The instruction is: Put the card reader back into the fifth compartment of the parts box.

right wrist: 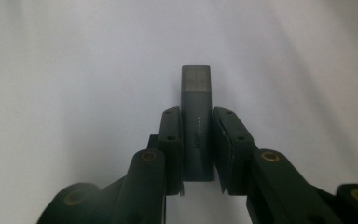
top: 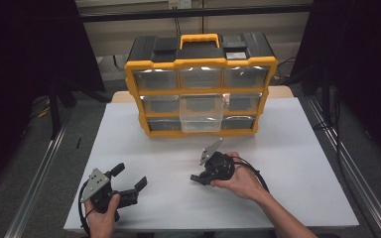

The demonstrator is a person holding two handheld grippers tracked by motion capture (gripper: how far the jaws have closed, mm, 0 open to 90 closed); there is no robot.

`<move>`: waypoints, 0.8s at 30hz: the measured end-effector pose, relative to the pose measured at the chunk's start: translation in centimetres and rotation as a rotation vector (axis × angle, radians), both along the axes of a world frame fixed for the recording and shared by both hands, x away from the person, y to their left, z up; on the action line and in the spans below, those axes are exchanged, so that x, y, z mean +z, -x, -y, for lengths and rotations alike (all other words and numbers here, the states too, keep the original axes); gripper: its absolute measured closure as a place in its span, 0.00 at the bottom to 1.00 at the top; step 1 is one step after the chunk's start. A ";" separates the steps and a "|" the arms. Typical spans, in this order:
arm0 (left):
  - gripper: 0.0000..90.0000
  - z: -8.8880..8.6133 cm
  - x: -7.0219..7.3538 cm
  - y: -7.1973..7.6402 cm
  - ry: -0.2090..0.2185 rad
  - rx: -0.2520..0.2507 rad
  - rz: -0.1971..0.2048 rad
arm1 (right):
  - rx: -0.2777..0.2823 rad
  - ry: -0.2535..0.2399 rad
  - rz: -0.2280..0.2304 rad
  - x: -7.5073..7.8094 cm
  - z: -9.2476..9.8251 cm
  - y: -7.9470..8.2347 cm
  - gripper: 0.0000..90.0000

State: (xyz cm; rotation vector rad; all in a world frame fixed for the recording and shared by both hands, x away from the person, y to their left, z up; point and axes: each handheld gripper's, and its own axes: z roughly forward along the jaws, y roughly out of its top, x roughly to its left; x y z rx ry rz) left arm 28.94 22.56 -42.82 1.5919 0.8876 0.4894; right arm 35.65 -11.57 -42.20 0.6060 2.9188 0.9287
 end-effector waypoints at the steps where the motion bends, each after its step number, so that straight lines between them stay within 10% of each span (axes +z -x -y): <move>1: 0.05 0.0 0.0 0.0 0.001 0.000 0.000 | 0.000 -0.006 0.007 0.1 0.1 0.0 0.82; 24: 0.04 0.0 0.1 0.0 -0.006 0.001 0.011 | -0.055 -0.141 0.052 2.2 2.6 0.9 0.82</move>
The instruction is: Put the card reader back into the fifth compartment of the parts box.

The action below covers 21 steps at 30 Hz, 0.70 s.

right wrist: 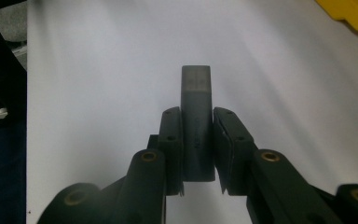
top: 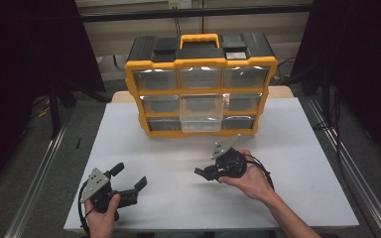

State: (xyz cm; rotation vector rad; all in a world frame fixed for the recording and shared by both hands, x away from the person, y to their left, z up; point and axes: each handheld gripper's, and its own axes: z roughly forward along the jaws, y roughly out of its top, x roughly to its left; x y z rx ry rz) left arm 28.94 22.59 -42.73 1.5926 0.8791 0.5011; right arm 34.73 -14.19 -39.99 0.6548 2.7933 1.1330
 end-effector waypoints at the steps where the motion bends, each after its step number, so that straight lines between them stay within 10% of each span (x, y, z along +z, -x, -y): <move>1: 0.04 0.0 0.0 0.0 -0.003 0.000 -0.001 | 0.001 -0.004 0.002 0.1 0.0 0.0 0.82; 21: 0.04 0.2 -0.1 0.0 0.004 0.005 -0.002 | 0.003 -0.084 0.059 3.2 0.9 0.6 0.82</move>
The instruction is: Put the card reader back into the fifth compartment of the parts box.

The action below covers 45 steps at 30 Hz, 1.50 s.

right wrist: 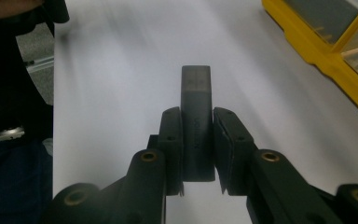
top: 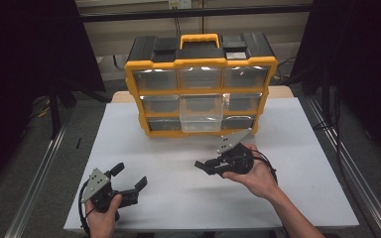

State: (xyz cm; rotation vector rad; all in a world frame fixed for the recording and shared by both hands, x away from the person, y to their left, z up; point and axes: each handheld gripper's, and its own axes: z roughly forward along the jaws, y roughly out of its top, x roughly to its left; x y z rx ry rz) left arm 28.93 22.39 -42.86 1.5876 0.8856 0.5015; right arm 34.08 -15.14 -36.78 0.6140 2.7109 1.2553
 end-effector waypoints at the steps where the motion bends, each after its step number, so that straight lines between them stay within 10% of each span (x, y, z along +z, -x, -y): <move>1: 0.04 0.0 0.0 0.0 -0.007 0.000 0.000 | -0.003 -0.002 0.001 0.1 0.0 0.0 0.82; 45: 0.04 0.0 -0.1 0.2 -0.031 0.008 0.011 | -0.023 -0.027 0.086 5.4 0.6 -1.7 0.82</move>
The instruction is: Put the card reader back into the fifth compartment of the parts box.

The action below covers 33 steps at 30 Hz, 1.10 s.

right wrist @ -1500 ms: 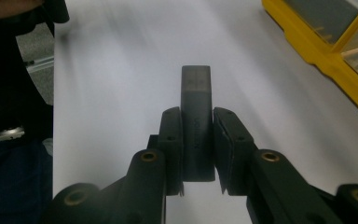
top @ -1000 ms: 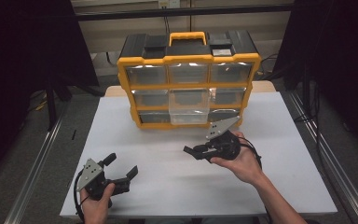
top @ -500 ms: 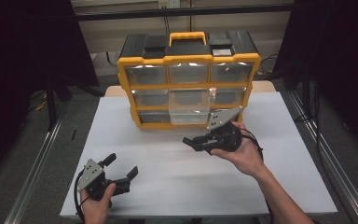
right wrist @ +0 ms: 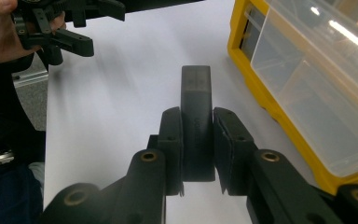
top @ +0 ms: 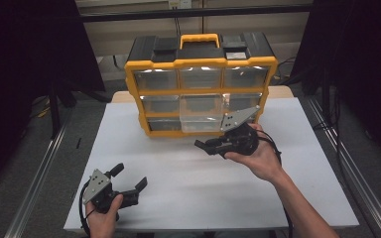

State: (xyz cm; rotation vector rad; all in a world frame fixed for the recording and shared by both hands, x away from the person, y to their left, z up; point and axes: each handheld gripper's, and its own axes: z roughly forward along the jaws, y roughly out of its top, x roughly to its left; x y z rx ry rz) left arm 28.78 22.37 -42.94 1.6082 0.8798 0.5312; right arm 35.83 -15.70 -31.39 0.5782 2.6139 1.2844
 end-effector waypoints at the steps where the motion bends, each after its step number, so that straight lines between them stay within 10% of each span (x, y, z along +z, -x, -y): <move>1: 0.04 0.0 0.0 0.0 0.000 0.001 0.001 | 0.001 0.002 0.007 0.1 0.0 0.0 0.82; 33: 0.04 0.0 0.0 -0.2 0.017 0.019 0.005 | 0.006 -0.006 0.052 4.2 -0.7 -1.9 0.82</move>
